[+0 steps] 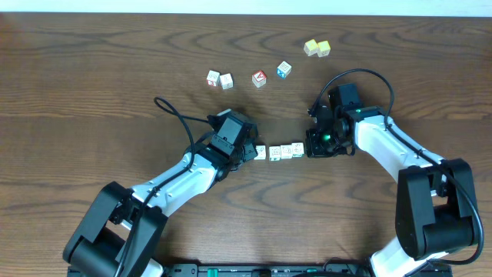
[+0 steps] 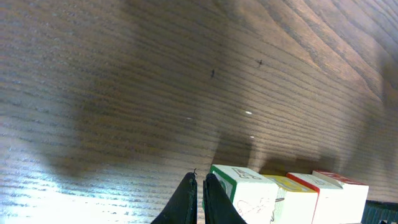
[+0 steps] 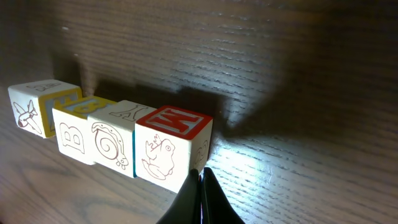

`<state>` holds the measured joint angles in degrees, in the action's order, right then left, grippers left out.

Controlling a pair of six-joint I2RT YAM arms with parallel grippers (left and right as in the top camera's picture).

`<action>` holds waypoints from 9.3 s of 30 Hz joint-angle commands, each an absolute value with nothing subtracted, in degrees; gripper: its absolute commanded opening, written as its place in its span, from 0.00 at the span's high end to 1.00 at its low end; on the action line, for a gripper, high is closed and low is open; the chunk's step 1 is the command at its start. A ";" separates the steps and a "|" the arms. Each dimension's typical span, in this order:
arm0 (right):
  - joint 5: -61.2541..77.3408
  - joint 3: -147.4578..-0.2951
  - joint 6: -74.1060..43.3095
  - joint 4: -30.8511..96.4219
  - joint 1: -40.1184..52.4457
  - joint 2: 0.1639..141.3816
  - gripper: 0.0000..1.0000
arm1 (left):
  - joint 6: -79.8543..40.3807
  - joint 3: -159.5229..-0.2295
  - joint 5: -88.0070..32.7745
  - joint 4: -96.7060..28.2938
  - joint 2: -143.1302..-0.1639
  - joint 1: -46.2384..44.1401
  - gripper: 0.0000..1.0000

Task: Lift 4 blocks

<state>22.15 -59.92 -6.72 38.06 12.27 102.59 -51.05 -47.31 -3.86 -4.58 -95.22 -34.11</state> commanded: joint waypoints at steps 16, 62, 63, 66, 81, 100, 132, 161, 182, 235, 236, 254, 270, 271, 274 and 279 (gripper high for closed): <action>22.31 -60.25 -6.79 37.89 13.56 102.65 0.99 | -51.09 -47.11 -7.09 0.71 -102.76 -34.74 0.93; 9.19 -64.18 -33.91 51.31 29.26 101.25 0.99 | -50.19 -47.11 8.64 -10.17 -100.29 -30.74 0.93; 9.21 -63.57 -34.48 50.17 29.98 101.25 0.99 | -51.35 -47.11 9.13 -10.59 -100.29 -30.65 0.93; 8.95 -61.84 -34.76 46.87 31.53 101.25 0.99 | -52.03 -47.11 9.30 -10.70 -100.29 -30.55 0.93; 0.64 -58.94 -36.77 40.86 32.80 101.27 0.99 | -52.03 -47.09 9.28 -10.68 -100.29 -30.55 0.89; -0.14 -57.95 -34.65 36.53 33.12 101.27 0.99 | -52.03 -47.11 9.28 -10.68 -100.29 -30.55 0.89; -1.23 -57.95 -34.61 35.03 33.10 101.27 0.99 | -52.03 -47.11 9.28 -10.66 -100.29 -30.55 0.89; 0.95 -58.35 -33.10 36.86 33.10 98.59 0.99 | -52.01 -47.11 9.28 -10.70 -100.29 -30.55 0.93; 3.51 -58.37 -33.15 45.82 33.12 92.05 0.99 | -51.99 -47.11 13.41 -15.55 -95.88 -30.55 0.93; -1.28 -58.33 -37.28 35.88 38.35 101.51 0.99 | -54.59 -47.11 16.58 -18.98 -95.88 -28.88 0.93; -1.26 -58.33 -37.26 35.66 38.35 101.51 0.99 | -54.57 -47.11 16.58 -18.98 -95.88 -28.88 0.93; -3.44 -58.33 -37.26 34.06 40.23 101.62 0.99 | -54.59 -47.11 16.58 -19.00 -95.88 -28.88 0.93; -4.67 -58.33 -37.23 33.34 40.23 101.62 0.99 | -54.59 -47.09 16.58 -18.98 -95.90 -28.88 0.93; -4.67 -58.33 -37.23 33.34 40.23 101.62 0.99 | -54.59 -47.11 16.58 -18.98 -95.90 -28.88 0.92; -4.69 -58.33 -37.23 33.08 40.23 101.62 0.99 | -54.59 -47.11 16.58 -18.98 -95.90 -28.88 0.93; -4.69 -58.33 -37.21 32.62 40.23 101.62 0.99 | -54.59 -47.09 16.58 -19.00 -95.90 -28.88 0.92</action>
